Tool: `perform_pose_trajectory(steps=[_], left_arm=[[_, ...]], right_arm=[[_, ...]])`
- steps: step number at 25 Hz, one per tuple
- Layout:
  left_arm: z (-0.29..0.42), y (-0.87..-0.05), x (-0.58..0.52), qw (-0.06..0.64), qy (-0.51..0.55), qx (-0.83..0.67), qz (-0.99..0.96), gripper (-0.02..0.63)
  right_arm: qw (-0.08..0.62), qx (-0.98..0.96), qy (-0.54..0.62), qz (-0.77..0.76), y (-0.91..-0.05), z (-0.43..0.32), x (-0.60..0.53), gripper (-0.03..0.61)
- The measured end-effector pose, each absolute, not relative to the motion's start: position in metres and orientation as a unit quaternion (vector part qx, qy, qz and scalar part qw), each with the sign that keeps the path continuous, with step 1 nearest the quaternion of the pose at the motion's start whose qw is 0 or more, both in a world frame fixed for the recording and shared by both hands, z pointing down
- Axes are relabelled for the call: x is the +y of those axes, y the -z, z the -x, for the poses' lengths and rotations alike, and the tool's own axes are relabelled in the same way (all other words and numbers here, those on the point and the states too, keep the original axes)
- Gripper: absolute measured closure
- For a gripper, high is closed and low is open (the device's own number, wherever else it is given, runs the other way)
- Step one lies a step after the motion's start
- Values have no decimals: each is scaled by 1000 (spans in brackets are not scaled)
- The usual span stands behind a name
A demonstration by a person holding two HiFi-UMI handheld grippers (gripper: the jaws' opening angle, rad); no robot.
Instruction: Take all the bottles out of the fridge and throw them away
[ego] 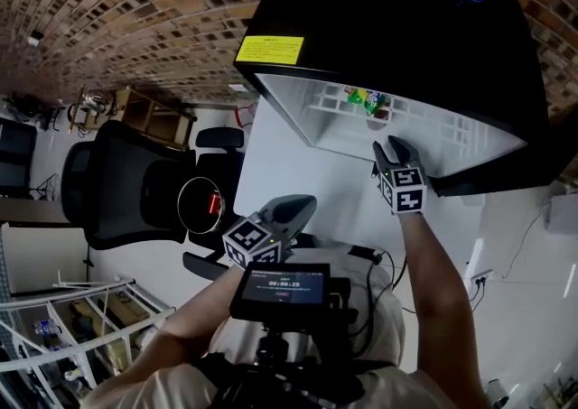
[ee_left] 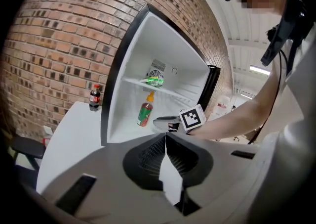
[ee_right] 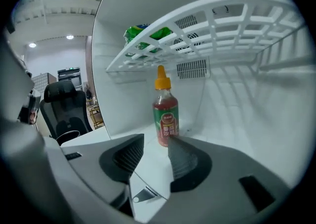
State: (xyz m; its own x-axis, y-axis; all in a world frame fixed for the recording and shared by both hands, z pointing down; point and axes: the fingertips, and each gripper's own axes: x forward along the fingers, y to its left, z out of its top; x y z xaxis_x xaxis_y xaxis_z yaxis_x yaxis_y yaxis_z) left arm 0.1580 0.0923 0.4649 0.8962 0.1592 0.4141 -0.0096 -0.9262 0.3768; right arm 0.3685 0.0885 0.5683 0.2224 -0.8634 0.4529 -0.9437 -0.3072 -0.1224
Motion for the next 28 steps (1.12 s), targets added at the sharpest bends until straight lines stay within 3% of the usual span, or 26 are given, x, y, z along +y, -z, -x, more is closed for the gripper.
perform_pose_trajectory(steps=[3,6,8,24,28], left_arm=[[-151,-468,87,194,-221,29,-955,601],[-140,-470,82,195,-226,19,-954,601],[-134,-471,79,194,-231,14,-953,601],[-107,-479,68,206,-241,-23,-948,601],[-104,-480,66,207,-241,-26,-948,601]], right_arm=[[97,-590,-206,-775,-567,-378,79,375],[106,-593,-201,-773,-571,-380,66,270],[116,-597,-202,-768,-575,-381,54,243],[210,-582,-217,-755,-597,-420,1,239],[182,-576,-230,-763,-601,-422,-2,241]])
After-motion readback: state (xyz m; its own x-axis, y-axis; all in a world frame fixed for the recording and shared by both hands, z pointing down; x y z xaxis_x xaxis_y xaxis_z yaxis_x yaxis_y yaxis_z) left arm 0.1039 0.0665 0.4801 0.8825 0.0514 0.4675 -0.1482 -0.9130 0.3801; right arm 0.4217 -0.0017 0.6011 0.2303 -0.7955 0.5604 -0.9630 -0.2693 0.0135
